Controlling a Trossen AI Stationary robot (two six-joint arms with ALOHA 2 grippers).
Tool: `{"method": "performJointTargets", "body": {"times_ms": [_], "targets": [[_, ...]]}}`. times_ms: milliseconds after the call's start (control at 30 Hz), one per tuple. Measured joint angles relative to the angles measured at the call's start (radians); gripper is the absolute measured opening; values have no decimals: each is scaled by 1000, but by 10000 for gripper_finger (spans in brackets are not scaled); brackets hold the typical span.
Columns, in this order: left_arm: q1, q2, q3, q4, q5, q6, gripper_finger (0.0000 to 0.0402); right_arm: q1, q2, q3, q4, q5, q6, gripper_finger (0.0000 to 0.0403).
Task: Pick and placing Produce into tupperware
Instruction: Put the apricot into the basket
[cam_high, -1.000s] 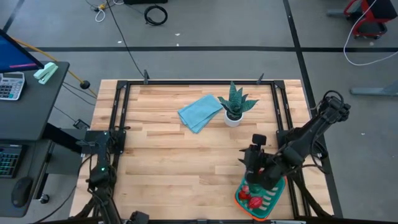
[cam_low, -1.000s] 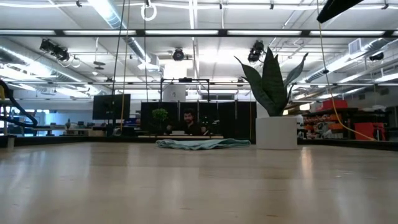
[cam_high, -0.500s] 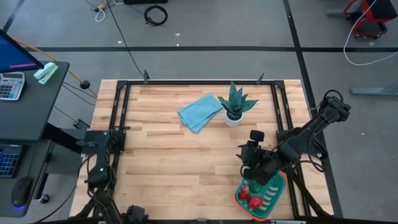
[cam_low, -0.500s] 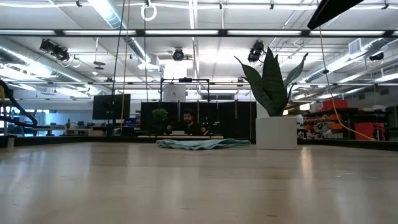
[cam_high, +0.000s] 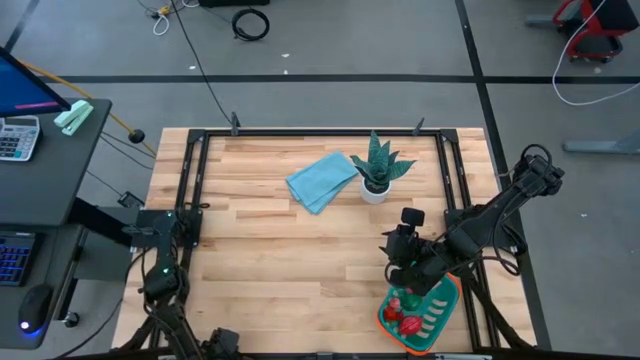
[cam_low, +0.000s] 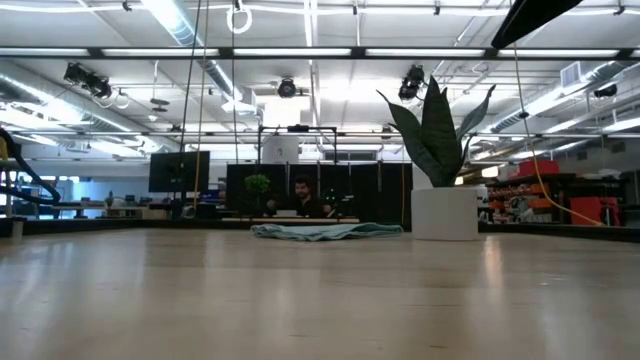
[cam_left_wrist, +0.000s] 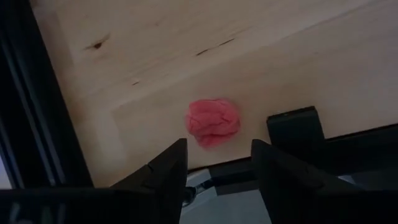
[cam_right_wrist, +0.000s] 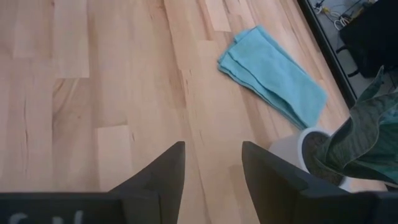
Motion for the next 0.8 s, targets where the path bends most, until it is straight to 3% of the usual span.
{"method": "performJointTargets", "body": {"times_ms": [500, 667, 800], "targets": [[16, -6, -86, 84, 3, -4, 169, 0, 0, 0, 0, 0, 0, 167], [22, -4, -85, 90, 1, 1, 131, 0, 0, 0, 0, 0, 0, 167], [32, -2, -85, 100, -2, 2, 76, 0, 0, 0, 0, 0, 0, 167]]}}
